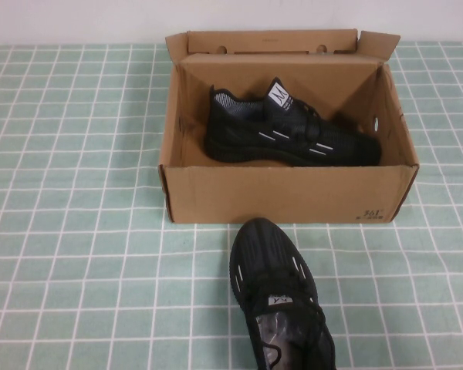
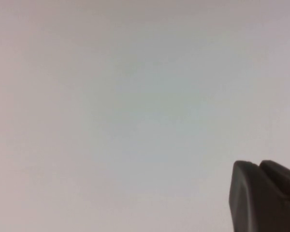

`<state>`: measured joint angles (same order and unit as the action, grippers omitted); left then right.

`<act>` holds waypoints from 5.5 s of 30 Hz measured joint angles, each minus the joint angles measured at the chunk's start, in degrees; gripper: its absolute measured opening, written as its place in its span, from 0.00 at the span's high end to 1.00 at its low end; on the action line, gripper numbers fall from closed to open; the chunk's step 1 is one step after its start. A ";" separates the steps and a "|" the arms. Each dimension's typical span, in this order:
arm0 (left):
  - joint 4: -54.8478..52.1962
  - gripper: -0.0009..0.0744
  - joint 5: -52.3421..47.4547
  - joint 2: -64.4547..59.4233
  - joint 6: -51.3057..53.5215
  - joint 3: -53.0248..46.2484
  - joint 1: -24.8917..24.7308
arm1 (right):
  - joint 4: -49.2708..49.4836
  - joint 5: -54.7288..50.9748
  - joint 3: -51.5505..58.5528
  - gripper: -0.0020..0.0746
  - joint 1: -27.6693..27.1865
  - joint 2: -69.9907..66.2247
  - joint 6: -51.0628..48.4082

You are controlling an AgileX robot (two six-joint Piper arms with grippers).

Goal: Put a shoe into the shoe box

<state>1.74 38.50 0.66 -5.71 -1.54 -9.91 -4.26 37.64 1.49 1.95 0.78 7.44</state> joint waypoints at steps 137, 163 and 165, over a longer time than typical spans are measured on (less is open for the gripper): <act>71.98 0.99 -73.63 -46.03 20.57 35.28 0.00 | -5.00 -110.31 -87.94 0.96 49.12 -82.25 -14.12; 94.61 0.80 -85.36 -63.32 52.94 38.82 0.00 | -7.11 -110.40 -87.94 0.96 49.12 -82.25 -13.52; 94.61 0.72 -87.45 -63.32 52.42 38.87 0.00 | -7.21 -110.40 -87.94 0.96 49.12 -82.25 -13.52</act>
<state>96.35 -48.95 -62.66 46.71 37.33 -9.91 -11.47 -72.76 -86.44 51.07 -81.47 -6.09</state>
